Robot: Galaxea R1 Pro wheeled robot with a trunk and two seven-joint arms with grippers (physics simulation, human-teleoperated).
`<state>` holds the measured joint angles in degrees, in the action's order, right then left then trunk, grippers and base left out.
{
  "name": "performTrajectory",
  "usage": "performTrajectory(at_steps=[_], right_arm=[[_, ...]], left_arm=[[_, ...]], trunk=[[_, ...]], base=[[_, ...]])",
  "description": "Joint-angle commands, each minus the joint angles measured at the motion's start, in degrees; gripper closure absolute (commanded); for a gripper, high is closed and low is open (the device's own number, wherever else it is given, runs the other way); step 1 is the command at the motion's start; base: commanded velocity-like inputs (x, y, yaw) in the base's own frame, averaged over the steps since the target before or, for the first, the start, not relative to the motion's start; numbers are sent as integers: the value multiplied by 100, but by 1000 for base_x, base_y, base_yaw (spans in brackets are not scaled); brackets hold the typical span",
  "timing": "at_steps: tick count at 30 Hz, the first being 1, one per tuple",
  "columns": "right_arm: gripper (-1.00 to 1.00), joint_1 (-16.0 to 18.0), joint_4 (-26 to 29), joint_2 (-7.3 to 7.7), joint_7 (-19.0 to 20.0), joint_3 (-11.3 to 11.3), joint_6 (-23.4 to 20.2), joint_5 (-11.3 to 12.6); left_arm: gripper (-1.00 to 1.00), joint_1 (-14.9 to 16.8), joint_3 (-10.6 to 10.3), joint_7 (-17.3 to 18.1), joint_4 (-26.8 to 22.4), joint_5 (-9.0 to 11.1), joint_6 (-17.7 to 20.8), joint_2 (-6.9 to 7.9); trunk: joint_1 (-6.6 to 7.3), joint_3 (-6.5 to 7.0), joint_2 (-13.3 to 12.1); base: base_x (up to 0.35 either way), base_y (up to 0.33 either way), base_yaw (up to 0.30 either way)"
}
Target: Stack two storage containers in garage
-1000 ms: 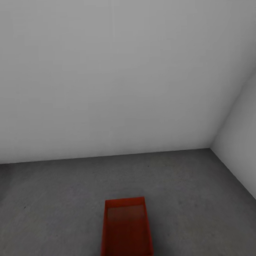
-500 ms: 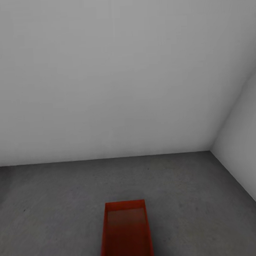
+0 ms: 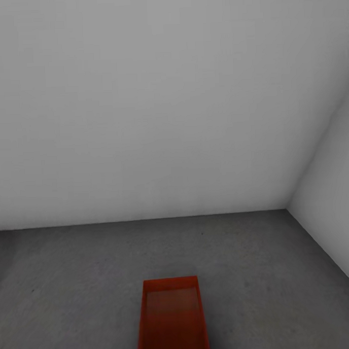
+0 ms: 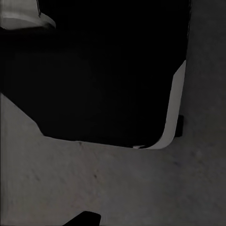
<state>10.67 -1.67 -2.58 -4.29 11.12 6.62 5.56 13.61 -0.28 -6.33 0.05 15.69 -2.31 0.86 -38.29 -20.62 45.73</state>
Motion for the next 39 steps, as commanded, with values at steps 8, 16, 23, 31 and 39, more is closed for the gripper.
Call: performTrajectory(at_steps=[8, 16, 23, 31, 39], right_arm=[[-100, -79, -18, -5, -11, 44, 33, 59], [-100, -82, -18, 2, -12, 42, 11, 59], [-100, -82, -12, 11, -19, 57, 34, -22], [-100, -82, -9, 0, -26, 65, -10, -17], [-100, -82, -13, -12, -28, 58, 12, -9]], left_arm=[[-100, 1, -7, -8, 4, 30, -24, 19], [-100, 1, -2, -15, 4, 30, -31, 21], [-100, 1, -7, -12, 4, 30, -39, -1], [-100, 1, -7, -12, 4, 30, -40, -3], [-100, 1, -7, -17, 4, 30, -35, 1]], trunk=[[-1, 68, 5], [-1, 134, 5], [-1, 141, 5], [-1, 158, 5], [-1, 227, 5]], base=[[0, 0, 0], [0, 0, 0], [-59, 0, 0], [-284, 0, 0], [-37, 0, 0]])
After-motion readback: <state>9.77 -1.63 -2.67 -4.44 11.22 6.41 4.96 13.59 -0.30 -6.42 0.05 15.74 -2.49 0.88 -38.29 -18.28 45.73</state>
